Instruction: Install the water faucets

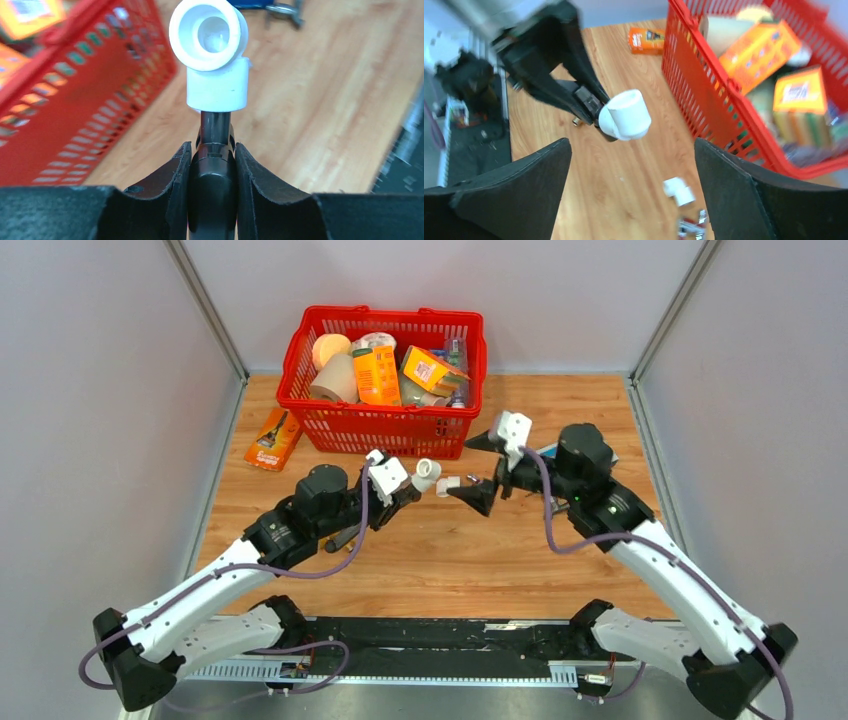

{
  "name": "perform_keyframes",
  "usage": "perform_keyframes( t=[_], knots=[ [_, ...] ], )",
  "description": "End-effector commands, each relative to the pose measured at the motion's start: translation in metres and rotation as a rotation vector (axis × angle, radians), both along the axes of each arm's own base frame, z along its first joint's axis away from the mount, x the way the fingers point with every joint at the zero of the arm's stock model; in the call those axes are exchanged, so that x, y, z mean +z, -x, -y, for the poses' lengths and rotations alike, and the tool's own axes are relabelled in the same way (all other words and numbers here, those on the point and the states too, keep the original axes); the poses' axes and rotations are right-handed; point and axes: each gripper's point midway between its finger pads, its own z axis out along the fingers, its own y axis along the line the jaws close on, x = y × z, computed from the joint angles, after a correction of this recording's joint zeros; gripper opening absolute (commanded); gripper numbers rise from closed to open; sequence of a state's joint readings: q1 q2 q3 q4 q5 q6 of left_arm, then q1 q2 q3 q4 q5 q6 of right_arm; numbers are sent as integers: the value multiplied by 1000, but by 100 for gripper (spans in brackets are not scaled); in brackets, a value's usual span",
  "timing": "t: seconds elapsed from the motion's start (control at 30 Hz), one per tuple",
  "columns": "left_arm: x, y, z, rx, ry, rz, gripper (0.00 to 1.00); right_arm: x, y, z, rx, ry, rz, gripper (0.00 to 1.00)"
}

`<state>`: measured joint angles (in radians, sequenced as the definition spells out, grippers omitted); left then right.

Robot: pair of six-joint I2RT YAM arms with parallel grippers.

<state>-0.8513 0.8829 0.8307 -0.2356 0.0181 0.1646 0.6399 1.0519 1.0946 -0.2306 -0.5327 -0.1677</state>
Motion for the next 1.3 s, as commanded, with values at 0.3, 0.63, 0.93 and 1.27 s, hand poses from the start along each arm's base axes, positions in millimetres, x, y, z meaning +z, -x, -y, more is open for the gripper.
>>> perform_keyframes(
  t=[0.3, 0.63, 0.93, 1.27],
  knots=[
    [55, 76, 57, -617, 120, -139, 0, -13, 74, 13, 461, 161, 620, 97],
    [49, 77, 68, -705, 62, -215, 0, -23, 81, 11, 521, 164, 607, 93],
    [55, 77, 67, -722, 40, -224, 0, -33, 83, 5, 568, 178, 557, 86],
    [50, 64, 64, -633, 18, -216, 0, -31, 86, 1, 591, 155, 494, 64]
  ],
)
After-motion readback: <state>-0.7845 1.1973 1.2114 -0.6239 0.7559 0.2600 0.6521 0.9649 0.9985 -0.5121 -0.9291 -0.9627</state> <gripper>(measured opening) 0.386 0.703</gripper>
